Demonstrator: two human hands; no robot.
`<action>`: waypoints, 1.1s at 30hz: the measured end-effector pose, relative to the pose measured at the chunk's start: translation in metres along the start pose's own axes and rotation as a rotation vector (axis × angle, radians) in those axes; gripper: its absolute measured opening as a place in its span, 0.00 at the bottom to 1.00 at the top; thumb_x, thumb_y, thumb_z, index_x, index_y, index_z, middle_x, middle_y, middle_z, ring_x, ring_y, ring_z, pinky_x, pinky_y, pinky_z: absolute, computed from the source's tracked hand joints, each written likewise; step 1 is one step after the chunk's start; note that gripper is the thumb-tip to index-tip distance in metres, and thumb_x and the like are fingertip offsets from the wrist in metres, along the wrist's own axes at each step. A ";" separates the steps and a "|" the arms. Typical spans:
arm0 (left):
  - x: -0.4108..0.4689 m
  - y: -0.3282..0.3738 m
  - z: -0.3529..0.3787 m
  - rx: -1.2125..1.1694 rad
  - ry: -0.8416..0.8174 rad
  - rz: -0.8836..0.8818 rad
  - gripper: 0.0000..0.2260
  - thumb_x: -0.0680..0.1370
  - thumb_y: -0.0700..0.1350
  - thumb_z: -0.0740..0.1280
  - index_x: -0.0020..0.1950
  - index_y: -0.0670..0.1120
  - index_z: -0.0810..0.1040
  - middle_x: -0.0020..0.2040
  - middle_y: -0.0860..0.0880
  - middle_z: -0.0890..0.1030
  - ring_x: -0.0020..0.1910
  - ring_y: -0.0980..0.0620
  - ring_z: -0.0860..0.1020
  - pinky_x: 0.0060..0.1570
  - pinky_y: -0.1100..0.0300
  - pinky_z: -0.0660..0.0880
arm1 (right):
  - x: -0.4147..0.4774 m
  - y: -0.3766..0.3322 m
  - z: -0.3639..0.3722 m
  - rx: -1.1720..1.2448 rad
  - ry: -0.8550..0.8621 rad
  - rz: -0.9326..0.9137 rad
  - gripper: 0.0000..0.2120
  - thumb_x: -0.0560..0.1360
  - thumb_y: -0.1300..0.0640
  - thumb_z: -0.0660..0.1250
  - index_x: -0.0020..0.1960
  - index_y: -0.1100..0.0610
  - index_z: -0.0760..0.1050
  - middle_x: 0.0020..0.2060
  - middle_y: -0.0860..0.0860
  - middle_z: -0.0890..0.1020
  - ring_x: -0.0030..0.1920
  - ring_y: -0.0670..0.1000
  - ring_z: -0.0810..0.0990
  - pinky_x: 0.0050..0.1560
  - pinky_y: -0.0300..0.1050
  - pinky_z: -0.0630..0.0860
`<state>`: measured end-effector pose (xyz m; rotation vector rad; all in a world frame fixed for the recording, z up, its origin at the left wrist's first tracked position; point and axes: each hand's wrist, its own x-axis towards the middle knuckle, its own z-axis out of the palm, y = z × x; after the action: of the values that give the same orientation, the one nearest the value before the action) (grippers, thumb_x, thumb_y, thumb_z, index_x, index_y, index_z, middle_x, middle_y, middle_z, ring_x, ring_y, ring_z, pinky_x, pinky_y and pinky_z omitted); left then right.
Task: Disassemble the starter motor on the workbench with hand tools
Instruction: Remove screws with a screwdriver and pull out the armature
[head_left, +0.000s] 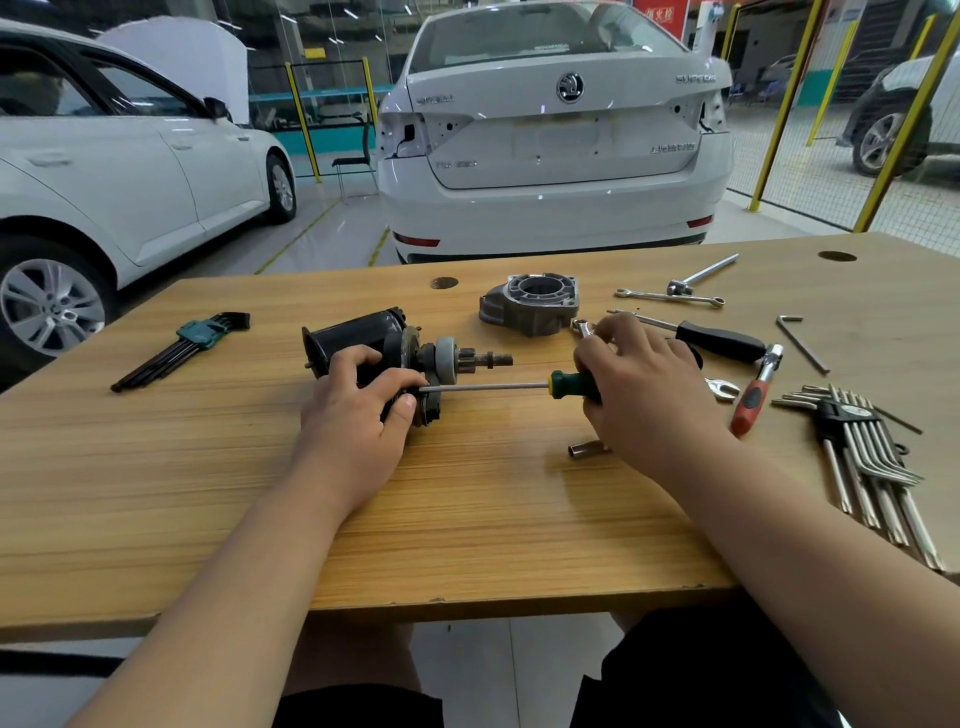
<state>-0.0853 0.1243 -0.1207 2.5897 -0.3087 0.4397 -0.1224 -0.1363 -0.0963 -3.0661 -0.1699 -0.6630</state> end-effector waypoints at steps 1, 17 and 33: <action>0.000 0.000 0.000 0.000 0.001 -0.002 0.11 0.81 0.52 0.58 0.61 0.62 0.75 0.66 0.57 0.59 0.67 0.48 0.61 0.69 0.48 0.59 | 0.001 -0.001 0.001 -0.008 -0.011 0.005 0.20 0.74 0.53 0.71 0.63 0.53 0.70 0.65 0.55 0.69 0.61 0.59 0.73 0.59 0.56 0.70; 0.001 0.006 0.004 0.062 0.027 -0.076 0.12 0.82 0.53 0.55 0.62 0.58 0.73 0.63 0.52 0.61 0.64 0.47 0.63 0.66 0.48 0.62 | 0.002 0.052 0.006 0.256 -0.091 0.341 0.28 0.75 0.32 0.49 0.57 0.51 0.74 0.48 0.48 0.75 0.47 0.50 0.72 0.43 0.48 0.69; 0.001 0.006 0.003 0.046 0.053 -0.064 0.11 0.82 0.51 0.57 0.61 0.55 0.75 0.61 0.50 0.63 0.63 0.45 0.64 0.68 0.46 0.62 | -0.031 0.028 -0.018 0.338 0.009 0.086 0.12 0.72 0.36 0.60 0.44 0.43 0.70 0.34 0.40 0.72 0.33 0.45 0.72 0.28 0.40 0.66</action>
<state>-0.0853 0.1178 -0.1201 2.6189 -0.1991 0.4969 -0.1546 -0.1674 -0.0918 -2.7296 -0.1335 -0.5758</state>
